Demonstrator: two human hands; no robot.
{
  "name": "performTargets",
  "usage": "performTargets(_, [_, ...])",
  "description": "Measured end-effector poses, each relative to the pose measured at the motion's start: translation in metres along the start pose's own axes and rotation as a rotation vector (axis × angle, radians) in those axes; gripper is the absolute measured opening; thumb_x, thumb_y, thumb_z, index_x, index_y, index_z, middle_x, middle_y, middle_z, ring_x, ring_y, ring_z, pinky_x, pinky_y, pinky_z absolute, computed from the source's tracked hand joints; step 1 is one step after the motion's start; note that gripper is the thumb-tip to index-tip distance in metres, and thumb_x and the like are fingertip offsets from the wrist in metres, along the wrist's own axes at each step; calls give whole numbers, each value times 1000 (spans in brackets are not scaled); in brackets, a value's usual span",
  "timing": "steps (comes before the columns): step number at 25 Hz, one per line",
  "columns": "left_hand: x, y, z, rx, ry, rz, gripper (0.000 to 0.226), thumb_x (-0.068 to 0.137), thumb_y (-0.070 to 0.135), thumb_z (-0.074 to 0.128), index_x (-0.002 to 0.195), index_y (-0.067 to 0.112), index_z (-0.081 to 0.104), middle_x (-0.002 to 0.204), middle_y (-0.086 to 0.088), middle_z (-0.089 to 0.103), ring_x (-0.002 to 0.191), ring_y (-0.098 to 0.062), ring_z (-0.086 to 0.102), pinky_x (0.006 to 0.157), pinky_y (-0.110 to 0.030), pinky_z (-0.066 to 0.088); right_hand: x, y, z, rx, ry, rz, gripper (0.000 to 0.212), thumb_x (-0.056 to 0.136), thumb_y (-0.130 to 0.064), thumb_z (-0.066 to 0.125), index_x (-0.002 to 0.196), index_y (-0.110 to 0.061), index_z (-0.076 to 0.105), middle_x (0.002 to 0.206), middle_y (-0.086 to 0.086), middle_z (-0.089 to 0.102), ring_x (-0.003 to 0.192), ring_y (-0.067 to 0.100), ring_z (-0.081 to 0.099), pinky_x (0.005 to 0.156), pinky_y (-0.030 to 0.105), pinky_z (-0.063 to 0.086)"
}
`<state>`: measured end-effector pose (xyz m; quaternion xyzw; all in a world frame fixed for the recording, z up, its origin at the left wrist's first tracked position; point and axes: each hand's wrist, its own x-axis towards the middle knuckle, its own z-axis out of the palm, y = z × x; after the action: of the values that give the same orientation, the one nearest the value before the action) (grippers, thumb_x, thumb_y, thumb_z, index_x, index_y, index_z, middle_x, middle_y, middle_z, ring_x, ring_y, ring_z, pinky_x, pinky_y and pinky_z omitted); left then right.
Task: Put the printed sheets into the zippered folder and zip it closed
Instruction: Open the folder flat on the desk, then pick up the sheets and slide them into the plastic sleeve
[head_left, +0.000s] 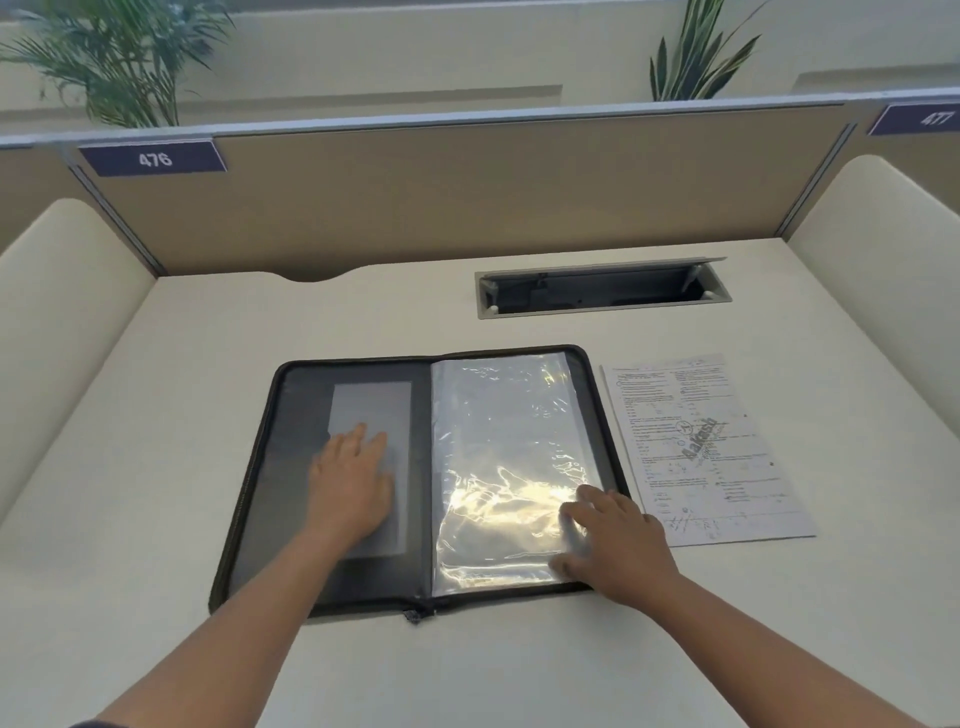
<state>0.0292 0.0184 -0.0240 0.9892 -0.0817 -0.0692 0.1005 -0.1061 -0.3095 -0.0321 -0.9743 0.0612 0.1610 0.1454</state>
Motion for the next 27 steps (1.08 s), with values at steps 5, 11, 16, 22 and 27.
performTargets(5, [18, 120, 10, -155, -112, 337, 59, 94, 51, 61, 148, 32, 48, 164, 2, 30, 152, -26, 22, 120, -48, 23, -8, 37, -16, 285, 243, 39, 50, 92, -46, 65, 139, -27, 59, 151, -4, 52, 136, 19, 47, 110, 42, 41])
performTargets(11, [24, 255, 20, -1030, -604, 33, 39, 96, 24, 66, 134, 16, 60, 132, 1, 60, 120, -20, 56, 96, -33, 48, -13, 131, -36, 185, 223, 372, 66, 97, -49, 57, 156, -27, 38, 166, 2, 31, 153, 26, 23, 118, 48, 31])
performTargets(16, [35, 309, 35, -1104, -754, -224, 24, 98, 8, 57, 121, 0, 55, 145, -14, 55, 123, -28, 54, 112, -41, 40, -12, 168, -38, 128, 85, 429, 72, 94, -60, 53, 158, -35, 30, 170, 1, 19, 156, 30, 12, 121, 50, 27])
performTargets(22, [45, 330, 43, -1155, -737, -456, 51, 97, 2, 54, 147, 1, 42, 152, -16, 48, 136, -30, 48, 114, -40, 40, -9, 175, -38, 154, 66, 429, 70, 90, -63, 57, 153, -41, 36, 169, -3, 21, 156, 26, 14, 119, 50, 29])
performTargets(27, [51, 343, 47, -1106, -678, -505, 26, 97, 7, 59, 123, 7, 62, 118, -11, 72, 76, -15, 51, 60, -25, 41, -9, 176, -39, 163, 59, 439, 71, 90, -64, 56, 154, -42, 35, 170, -5, 19, 156, 25, 13, 119, 48, 29])
